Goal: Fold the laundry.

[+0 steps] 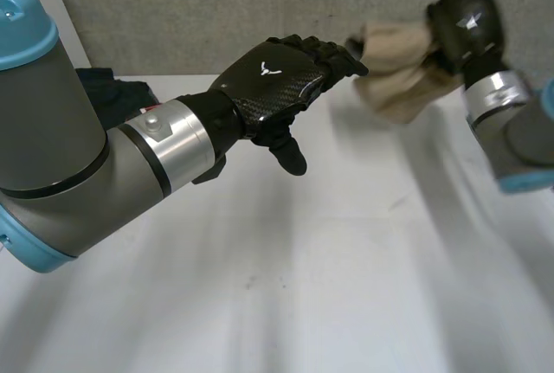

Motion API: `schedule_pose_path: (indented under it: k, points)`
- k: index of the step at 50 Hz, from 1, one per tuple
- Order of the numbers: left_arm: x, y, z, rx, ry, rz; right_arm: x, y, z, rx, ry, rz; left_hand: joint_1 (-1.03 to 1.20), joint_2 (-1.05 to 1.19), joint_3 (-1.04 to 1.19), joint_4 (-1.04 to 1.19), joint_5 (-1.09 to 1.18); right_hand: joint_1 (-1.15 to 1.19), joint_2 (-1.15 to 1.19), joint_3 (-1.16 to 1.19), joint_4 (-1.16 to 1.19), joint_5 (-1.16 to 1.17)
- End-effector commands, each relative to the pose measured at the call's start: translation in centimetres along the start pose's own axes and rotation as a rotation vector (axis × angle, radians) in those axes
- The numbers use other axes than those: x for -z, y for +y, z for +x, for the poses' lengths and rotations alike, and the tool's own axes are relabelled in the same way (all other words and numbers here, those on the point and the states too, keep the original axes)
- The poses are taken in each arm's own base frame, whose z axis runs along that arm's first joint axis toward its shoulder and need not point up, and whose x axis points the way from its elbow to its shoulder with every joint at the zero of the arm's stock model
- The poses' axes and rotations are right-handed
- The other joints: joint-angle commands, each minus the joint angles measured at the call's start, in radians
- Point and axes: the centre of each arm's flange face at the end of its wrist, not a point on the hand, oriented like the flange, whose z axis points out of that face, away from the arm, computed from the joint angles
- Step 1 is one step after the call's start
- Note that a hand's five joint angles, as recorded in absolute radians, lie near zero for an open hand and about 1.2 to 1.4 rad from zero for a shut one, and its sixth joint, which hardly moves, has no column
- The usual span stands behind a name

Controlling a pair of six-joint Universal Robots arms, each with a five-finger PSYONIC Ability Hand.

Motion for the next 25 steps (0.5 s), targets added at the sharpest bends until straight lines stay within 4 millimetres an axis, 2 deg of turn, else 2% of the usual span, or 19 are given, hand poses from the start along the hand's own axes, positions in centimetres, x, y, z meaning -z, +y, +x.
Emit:
schedule_pose_path:
  k: [1, 2, 5, 6, 9, 10, 12, 13, 16, 17, 20, 21, 25]
  points:
    - [0.0, 0.1, 0.0, 0.006, 0.001, -0.003, -3.0, 3.3, 10.3, -0.013, 0.150, 0.083, -0.004, -0.011, -0.019, -0.012, -0.032, 0.376, 0.244, 0.240, 0.197, 0.313]
    - [0.0, 0.2, 0.0, 0.007, 0.002, -0.004, -3.1, 4.6, 12.0, -0.017, 0.168, 0.090, -0.004, -0.011, -0.019, -0.012, -0.032, 0.376, 0.244, 0.240, 0.197, 0.313]
    - [-0.1, 0.3, 0.0, 0.009, 0.002, -0.008, -2.8, 7.0, 14.3, -0.024, 0.194, 0.095, -0.001, -0.009, -0.016, -0.009, -0.029, 0.376, 0.244, 0.240, 0.197, 0.313]
    - [-0.1, 0.4, 0.0, 0.008, 0.003, -0.010, -2.3, 8.7, 15.7, -0.031, 0.203, 0.096, -0.001, -0.009, -0.016, -0.009, -0.029, 0.376, 0.244, 0.240, 0.197, 0.313]
    - [-0.2, 0.7, 0.0, 0.011, 0.004, -0.016, -1.2, 11.4, 17.2, -0.054, 0.205, 0.083, -0.001, -0.009, -0.016, -0.009, -0.029, 0.376, 0.244, 0.240, 0.197, 0.313]
    - [-0.2, 0.8, 0.0, 0.012, 0.004, -0.019, -0.3, 13.2, 17.9, -0.076, 0.202, 0.069, 0.002, -0.006, -0.013, -0.006, -0.026, 0.376, 0.244, 0.240, 0.197, 0.313]
    - [-0.2, 0.9, 0.1, 0.011, 0.005, -0.021, 0.7, 15.1, 18.6, -0.095, 0.200, 0.051, 0.002, -0.006, -0.013, -0.006, -0.026, 0.376, 0.244, 0.240, 0.197, 0.313]
    - [-0.2, 0.9, 0.1, 0.011, 0.005, -0.023, 1.9, 17.0, 19.2, -0.114, 0.198, 0.029, 0.002, -0.006, -0.013, -0.006, -0.026, 0.376, 0.244, 0.240, 0.197, 0.313]
    - [-0.2, 1.1, 0.1, 0.013, 0.002, -0.029, 3.7, 19.2, 19.9, -0.135, 0.181, -0.006, 0.002, -0.006, -0.013, -0.006, -0.026, 0.376, 0.244, 0.240, 0.197, 0.313]
    - [-0.2, 1.2, 0.1, 0.013, 0.001, -0.030, 4.9, 20.4, 19.9, -0.148, 0.161, -0.033, 0.002, -0.006, -0.013, -0.006, -0.026, 0.376, 0.244, 0.240, 0.197, 0.313]
    - [-0.1, 1.4, 0.0, 0.015, -0.014, -0.041, 6.4, 21.5, 20.1, -0.159, 0.124, -0.066, 0.002, -0.006, -0.013, -0.006, -0.026, 0.376, 0.244, 0.240, 0.197, 0.313]
    - [-0.1, 1.5, 0.0, 0.016, -0.019, -0.043, 7.4, 22.2, 20.2, -0.164, 0.095, -0.089, 0.002, -0.006, -0.013, -0.006, -0.026, 0.376, 0.244, 0.240, 0.197, 0.313]
    - [0.0, 1.6, 0.3, 0.020, -0.019, -0.051, 9.4, 23.1, 20.0, -0.190, 0.021, -0.135, 0.002, -0.006, -0.013, -0.006, -0.026, 0.376, 0.244, 0.240, 0.197, 0.313]
